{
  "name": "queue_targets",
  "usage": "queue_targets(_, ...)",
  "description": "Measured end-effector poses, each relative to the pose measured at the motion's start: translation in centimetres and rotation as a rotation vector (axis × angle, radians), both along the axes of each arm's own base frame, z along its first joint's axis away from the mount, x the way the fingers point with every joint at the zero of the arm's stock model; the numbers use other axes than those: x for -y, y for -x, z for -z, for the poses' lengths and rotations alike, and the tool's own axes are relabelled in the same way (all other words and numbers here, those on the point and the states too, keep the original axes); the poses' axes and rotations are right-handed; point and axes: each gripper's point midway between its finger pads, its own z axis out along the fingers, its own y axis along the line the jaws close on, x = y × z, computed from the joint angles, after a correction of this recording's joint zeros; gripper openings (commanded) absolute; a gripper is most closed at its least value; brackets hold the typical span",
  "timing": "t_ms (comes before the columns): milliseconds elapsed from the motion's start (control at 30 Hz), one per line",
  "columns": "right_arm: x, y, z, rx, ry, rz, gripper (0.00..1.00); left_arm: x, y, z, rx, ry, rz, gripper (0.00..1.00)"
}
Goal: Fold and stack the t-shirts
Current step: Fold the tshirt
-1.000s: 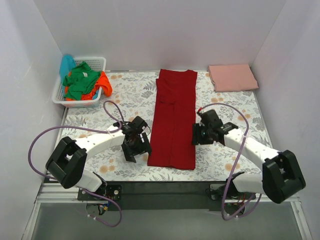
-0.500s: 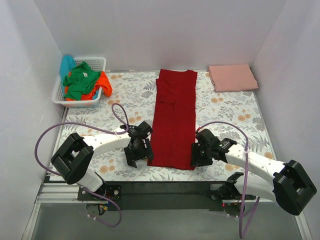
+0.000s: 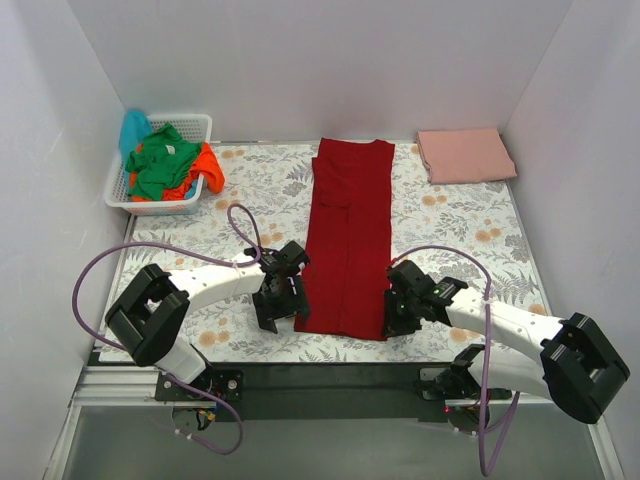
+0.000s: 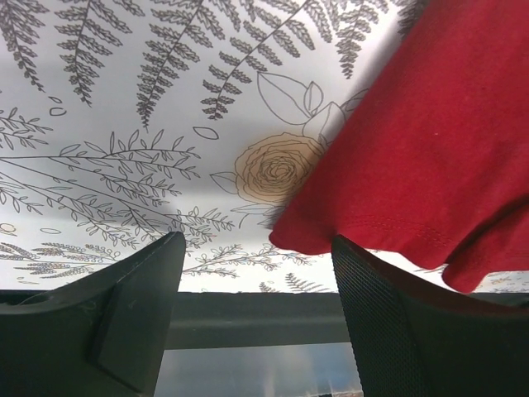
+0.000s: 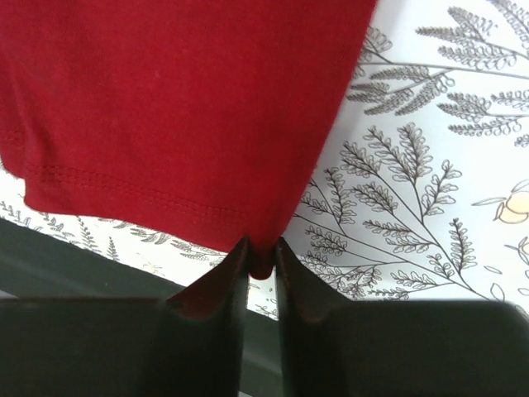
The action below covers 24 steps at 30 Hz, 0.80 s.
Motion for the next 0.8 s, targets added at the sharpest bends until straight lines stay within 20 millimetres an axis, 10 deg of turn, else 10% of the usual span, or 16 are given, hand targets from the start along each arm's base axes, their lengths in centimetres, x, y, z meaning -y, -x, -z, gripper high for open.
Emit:
queue_targets(100,0.1,0.3,0.1,-0.014,0.003,-0.004,0.02,0.2,-0.2,-0.2,0.004,0.004,-0.003,0.70)
queue_targets(800,0.2,0.4,0.1,-0.012,0.006,-0.023,0.01,1.2,0.0,0.7,-0.030,-0.013,0.024,0.43)
